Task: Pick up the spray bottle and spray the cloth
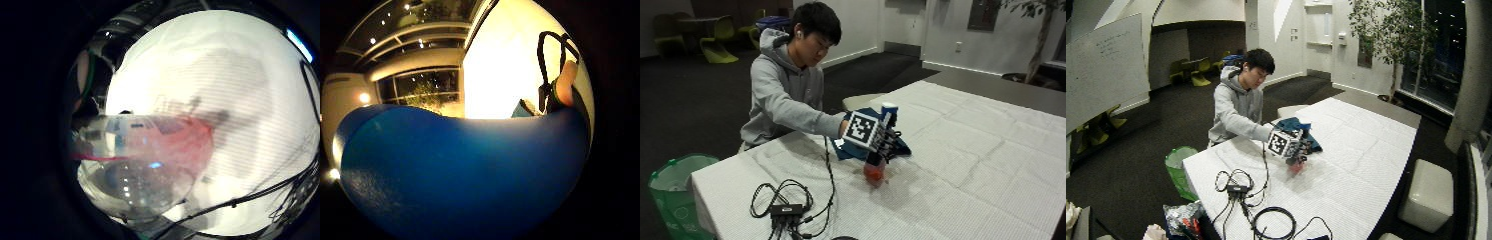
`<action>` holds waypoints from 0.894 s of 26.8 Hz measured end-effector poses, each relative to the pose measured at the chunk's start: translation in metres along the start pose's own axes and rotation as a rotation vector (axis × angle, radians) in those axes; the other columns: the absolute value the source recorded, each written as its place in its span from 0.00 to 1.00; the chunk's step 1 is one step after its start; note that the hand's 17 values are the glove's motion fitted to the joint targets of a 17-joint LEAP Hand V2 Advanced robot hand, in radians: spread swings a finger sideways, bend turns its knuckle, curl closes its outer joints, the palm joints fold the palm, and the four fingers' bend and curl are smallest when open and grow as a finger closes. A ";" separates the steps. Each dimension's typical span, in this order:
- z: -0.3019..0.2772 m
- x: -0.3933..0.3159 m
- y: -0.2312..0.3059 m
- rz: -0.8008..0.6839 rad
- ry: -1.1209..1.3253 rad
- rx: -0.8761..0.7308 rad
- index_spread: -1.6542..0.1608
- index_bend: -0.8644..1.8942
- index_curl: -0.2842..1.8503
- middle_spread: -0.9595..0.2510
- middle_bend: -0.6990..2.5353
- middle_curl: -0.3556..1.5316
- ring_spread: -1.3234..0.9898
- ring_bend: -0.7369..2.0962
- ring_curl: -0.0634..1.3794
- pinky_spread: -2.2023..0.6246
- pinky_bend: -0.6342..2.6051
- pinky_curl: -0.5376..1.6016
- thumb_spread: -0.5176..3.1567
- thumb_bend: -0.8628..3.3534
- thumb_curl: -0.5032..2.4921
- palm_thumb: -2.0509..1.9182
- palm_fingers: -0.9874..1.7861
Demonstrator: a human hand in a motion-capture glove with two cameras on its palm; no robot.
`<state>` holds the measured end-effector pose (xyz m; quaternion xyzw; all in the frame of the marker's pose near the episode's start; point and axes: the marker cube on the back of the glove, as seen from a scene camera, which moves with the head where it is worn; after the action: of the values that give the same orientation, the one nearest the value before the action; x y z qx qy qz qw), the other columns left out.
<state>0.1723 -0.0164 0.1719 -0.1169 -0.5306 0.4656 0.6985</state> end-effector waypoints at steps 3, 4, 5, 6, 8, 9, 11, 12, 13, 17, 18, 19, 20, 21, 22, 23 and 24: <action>0.017 -0.020 0.001 -0.071 0.221 -0.062 0.80 0.48 0.33 0.69 0.37 0.42 0.49 0.43 0.29 0.78 0.27 0.35 0.27 0.21 0.36 0.78 0.78; 0.023 -0.028 0.003 -0.094 0.306 -0.084 0.81 0.48 0.34 0.69 0.37 0.42 0.49 0.42 0.30 0.77 0.28 0.35 0.26 0.21 0.36 0.78 0.79; 0.028 -0.035 0.006 -0.118 0.391 -0.100 0.81 0.48 0.34 0.68 0.37 0.42 0.49 0.42 0.30 0.75 0.28 0.36 0.25 0.20 0.36 0.78 0.80; 0.032 -0.043 0.009 -0.142 0.473 -0.110 0.81 0.48 0.34 0.69 0.37 0.42 0.49 0.42 0.30 0.74 0.29 0.36 0.24 0.20 0.37 0.78 0.80; 0.036 -0.058 0.015 -0.188 0.630 -0.115 0.81 0.47 0.34 0.69 0.37 0.42 0.49 0.42 0.30 0.72 0.30 0.38 0.22 0.20 0.37 0.77 0.83; 0.036 -0.065 0.018 -0.210 0.707 -0.112 0.81 0.47 0.34 0.69 0.37 0.42 0.49 0.42 0.31 0.71 0.30 0.38 0.21 0.20 0.37 0.77 0.83; 0.036 -0.080 0.025 -0.247 0.857 -0.098 0.81 0.48 0.35 0.69 0.37 0.42 0.49 0.41 0.31 0.70 0.30 0.39 0.20 0.20 0.37 0.77 0.84; 0.035 -0.088 0.029 -0.264 0.922 -0.091 0.81 0.48 0.35 0.69 0.37 0.42 0.49 0.41 0.31 0.70 0.30 0.39 0.19 0.20 0.37 0.77 0.84; 0.032 -0.097 0.034 -0.284 0.976 -0.088 0.81 0.48 0.35 0.69 0.37 0.42 0.49 0.41 0.31 0.70 0.30 0.39 0.19 0.20 0.38 0.77 0.84; 0.022 -0.137 0.057 -0.376 1.099 -0.106 0.81 0.48 0.35 0.68 0.37 0.43 0.49 0.42 0.32 0.69 0.30 0.40 0.17 0.20 0.38 0.77 0.84; 0.021 -0.147 0.063 -0.389 1.111 -0.108 0.81 0.48 0.35 0.68 0.37 0.43 0.49 0.42 0.32 0.69 0.30 0.41 0.16 0.20 0.38 0.76 0.85; 0.022 -0.157 0.070 -0.398 1.123 -0.107 0.81 0.48 0.35 0.68 0.37 0.43 0.49 0.42 0.32 0.68 0.30 0.41 0.16 0.20 0.38 0.76 0.85; 0.023 -0.165 0.075 -0.406 1.133 -0.107 0.81 0.48 0.35 0.68 0.37 0.43 0.49 0.42 0.33 0.68 0.30 0.41 0.16 0.20 0.38 0.76 0.85; 0.025 -0.171 0.081 -0.413 1.139 -0.108 0.81 0.48 0.36 0.68 0.37 0.43 0.49 0.42 0.33 0.68 0.30 0.41 0.15 0.20 0.38 0.76 0.85; 0.027 -0.176 0.085 -0.419 1.144 -0.109 0.81 0.48 0.36 0.68 0.37 0.43 0.49 0.42 0.33 0.68 0.30 0.41 0.15 0.20 0.38 0.76 0.85; 0.029 -0.179 0.089 -0.421 1.155 -0.107 0.81 0.48 0.36 0.68 0.37 0.43 0.49 0.42 0.33 0.68 0.30 0.41 0.15 0.20 0.38 0.76 0.85; 0.030 -0.180 0.090 -0.418 1.180 -0.100 0.81 0.48 0.36 0.68 0.37 0.43 0.49 0.42 0.33 0.68 0.30 0.42 0.15 0.20 0.39 0.76 0.85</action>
<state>0.0986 -0.1172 0.0118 -0.2804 -0.0887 0.1508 0.9438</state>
